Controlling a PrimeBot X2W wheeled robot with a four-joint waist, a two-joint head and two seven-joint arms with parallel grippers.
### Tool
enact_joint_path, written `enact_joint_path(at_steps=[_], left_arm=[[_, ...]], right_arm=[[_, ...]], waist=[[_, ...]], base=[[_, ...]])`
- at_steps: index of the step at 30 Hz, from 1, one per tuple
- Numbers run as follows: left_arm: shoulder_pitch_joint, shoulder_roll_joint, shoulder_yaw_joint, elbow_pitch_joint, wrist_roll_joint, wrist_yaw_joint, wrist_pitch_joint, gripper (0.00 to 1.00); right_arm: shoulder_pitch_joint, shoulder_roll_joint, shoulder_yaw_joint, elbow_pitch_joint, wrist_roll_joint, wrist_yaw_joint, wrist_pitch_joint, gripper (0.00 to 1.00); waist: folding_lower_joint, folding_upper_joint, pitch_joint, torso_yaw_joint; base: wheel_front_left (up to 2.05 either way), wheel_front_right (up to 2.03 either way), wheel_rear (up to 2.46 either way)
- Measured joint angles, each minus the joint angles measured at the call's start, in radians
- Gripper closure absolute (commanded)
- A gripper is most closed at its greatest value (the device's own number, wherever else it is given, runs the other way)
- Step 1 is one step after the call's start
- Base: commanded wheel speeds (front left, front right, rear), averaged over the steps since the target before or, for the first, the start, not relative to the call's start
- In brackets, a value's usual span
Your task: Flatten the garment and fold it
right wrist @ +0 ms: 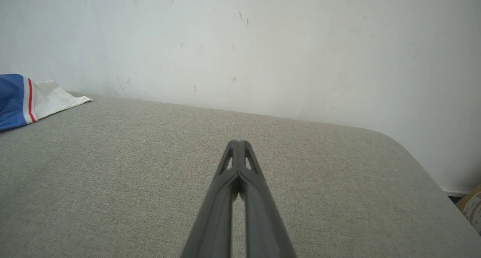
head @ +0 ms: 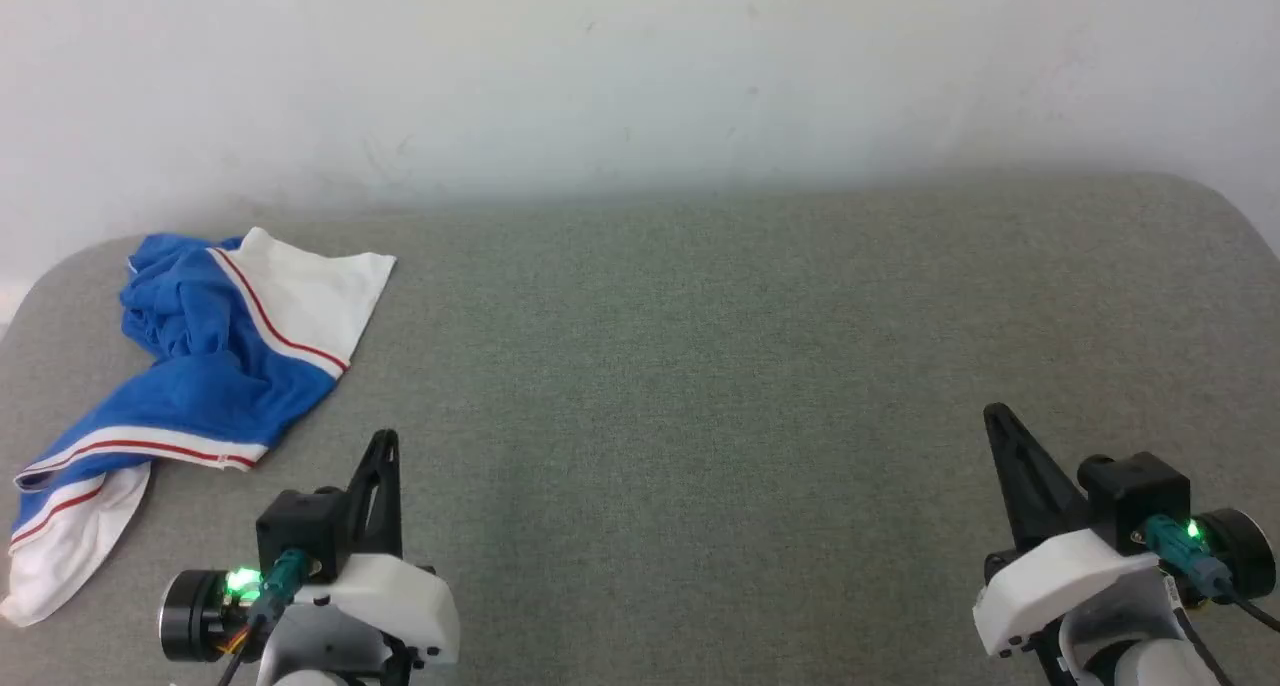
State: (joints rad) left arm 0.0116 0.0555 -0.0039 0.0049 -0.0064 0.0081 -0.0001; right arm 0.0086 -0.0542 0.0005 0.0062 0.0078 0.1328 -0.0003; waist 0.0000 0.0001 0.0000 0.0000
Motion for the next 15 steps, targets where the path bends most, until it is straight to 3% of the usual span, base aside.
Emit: enact_joint_path(at_steps=[15], left_arm=[[0.000,0.000,0.000,0.000,0.000,0.000,0.000,1.00]], right_arm=[[0.000,0.000,0.000,0.000,0.000,0.000,0.000,1.00]], waist=[[0.0000,0.0000,0.000,0.000]], base=[[0.00,0.00,0.00]])
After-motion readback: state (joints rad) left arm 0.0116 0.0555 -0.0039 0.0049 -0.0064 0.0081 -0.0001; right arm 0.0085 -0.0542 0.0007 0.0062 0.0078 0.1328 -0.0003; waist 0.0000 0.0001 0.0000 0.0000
